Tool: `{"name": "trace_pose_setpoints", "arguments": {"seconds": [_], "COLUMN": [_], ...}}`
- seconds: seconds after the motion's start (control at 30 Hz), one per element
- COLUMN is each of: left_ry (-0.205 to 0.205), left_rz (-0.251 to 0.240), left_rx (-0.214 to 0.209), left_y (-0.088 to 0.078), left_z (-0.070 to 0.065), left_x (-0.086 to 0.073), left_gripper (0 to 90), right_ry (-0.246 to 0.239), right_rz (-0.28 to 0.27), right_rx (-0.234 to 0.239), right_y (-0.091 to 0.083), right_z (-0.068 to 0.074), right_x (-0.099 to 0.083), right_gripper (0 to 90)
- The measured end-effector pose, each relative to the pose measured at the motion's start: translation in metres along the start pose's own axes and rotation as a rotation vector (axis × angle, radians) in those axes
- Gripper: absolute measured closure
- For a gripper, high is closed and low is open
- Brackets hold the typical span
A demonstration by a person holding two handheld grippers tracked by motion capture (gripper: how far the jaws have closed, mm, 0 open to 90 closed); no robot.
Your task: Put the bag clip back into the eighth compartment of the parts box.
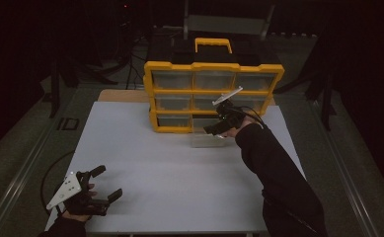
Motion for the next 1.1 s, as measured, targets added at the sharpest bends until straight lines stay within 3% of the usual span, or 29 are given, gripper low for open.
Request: {"name": "trace_pose_setpoints", "arguments": {"seconds": [0.17, 0.33, 0.57, 0.8, 1.1], "left_ry": [0.0, -0.003, -0.008, -0.002, 0.002], "left_rz": [-0.001, -0.001, -0.002, 0.0, -0.002], "left_rx": [0.0, 0.004, 0.001, -0.006, -0.011], "left_y": [0.0, 0.001, 0.004, 0.006, 0.004], "left_z": [0.0, 0.0, 0.0, -0.001, -0.001], "left_x": [0.0, 0.001, 0.001, 0.001, 0.001], "left_gripper": [0.3, 0.3, 0.3, 0.3, 0.3], "right_ry": [0.014, 0.022, 0.032, 0.03, 0.014], "right_rz": [-0.016, -0.045, -0.072, -0.097, -0.151], "right_rx": [0.002, 0.048, 0.052, -0.01, -0.033], "right_y": [-0.003, -0.004, -0.011, -0.021, -0.026], "right_z": [0.001, 0.005, 0.0, -0.007, -0.009], "right_x": [0.0, -0.001, -0.002, -0.007, -0.014], "right_gripper": [13.8, 7.3, 7.0, 7.1, 7.2]}}
Point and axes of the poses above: each handheld gripper's, and its own axes: y roughly forward along the jaws, x roughly out of its top, z roughly to its left, the point moved 8 cm from there along y, roughly forward along the jaws, and after that the axes turned 8 degrees about x, right-handed, at the moved point
